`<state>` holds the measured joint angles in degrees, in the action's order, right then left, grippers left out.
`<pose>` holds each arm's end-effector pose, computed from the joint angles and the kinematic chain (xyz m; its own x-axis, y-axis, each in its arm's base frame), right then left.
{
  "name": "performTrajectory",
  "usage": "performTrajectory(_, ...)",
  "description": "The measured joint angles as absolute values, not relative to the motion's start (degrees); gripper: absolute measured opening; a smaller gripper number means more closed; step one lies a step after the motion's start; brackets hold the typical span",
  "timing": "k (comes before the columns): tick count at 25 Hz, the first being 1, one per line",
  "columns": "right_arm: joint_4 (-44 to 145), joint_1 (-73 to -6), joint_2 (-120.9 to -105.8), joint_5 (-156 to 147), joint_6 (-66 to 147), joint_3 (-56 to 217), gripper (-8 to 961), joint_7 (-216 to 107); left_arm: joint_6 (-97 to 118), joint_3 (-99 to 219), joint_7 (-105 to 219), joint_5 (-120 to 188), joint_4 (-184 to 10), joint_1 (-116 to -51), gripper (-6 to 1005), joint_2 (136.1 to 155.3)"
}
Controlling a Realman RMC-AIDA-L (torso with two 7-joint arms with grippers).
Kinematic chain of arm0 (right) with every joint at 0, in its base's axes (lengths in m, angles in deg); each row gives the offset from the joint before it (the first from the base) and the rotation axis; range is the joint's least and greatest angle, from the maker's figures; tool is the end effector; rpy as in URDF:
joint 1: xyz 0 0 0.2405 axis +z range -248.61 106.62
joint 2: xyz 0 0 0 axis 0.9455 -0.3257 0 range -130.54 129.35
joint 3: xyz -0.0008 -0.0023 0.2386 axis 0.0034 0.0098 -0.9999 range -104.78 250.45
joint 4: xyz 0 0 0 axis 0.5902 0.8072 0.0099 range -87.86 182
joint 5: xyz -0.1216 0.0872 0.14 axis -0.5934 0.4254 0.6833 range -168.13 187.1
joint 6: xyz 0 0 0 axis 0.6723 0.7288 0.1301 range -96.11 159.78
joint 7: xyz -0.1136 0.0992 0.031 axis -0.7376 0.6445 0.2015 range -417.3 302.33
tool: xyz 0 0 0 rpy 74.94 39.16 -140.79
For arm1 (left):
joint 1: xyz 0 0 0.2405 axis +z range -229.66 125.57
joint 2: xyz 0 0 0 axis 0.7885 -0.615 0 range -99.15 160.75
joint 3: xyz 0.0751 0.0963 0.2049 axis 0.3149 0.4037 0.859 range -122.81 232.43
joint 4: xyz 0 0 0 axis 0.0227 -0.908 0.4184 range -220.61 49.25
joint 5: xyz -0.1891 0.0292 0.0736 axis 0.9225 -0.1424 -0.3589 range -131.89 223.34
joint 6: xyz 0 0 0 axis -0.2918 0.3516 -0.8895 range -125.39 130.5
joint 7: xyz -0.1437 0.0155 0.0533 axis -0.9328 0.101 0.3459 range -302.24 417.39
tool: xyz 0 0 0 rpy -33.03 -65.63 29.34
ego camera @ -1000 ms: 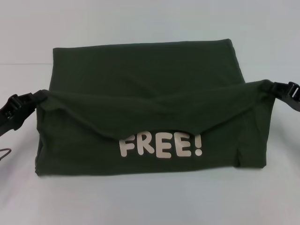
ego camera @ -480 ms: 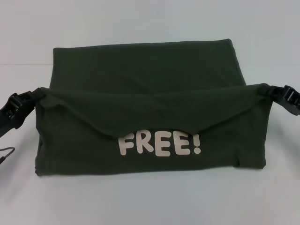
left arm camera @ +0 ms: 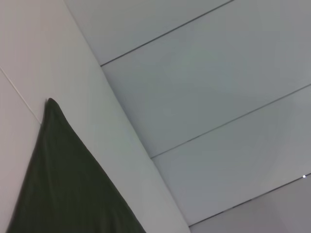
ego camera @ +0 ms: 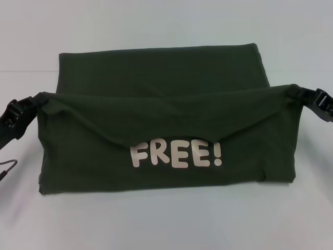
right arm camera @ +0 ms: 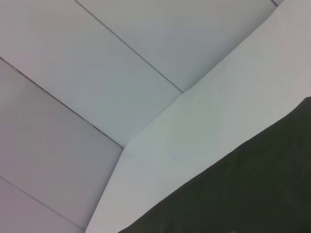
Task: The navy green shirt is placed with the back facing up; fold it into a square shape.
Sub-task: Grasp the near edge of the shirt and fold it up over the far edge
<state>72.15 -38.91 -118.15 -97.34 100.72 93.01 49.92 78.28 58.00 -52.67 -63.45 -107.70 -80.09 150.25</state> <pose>0.2959 0.3674 0.0313 0.0407 -0.5625 -0.8258 -0.9669 -0.2304 0.1094 -0.3196 0.3326 0.0363 -0.2594 0.4571 0.8507 0.9281 -0.1254 0.3504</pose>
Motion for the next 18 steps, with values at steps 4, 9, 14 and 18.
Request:
performTrajectory(4,72.09,-38.98,-118.49,-96.75,99.43,92.95,67,50.19,77.62,58.00,-52.66,-62.25,-107.65,-80.00,48,150.76)
performTrajectory(9,71.40,-38.88,-118.64,-96.17,98.21,92.87,68,50.15,76.01,58.12,-52.49,-61.84,-106.95,-80.30,49,150.93)
performTrajectory(14,70.92,-38.31,-119.07,-96.15,96.59,93.03,70,49.99,74.40,58.16,-50.98,-61.04,-106.09,-80.70,49,151.24)
performTrajectory(18,70.79,-37.88,-119.40,-96.15,94.57,93.37,71,49.95,72.90,58.12,-49.67,-59.88,-106.01,-80.89,49,151.85)
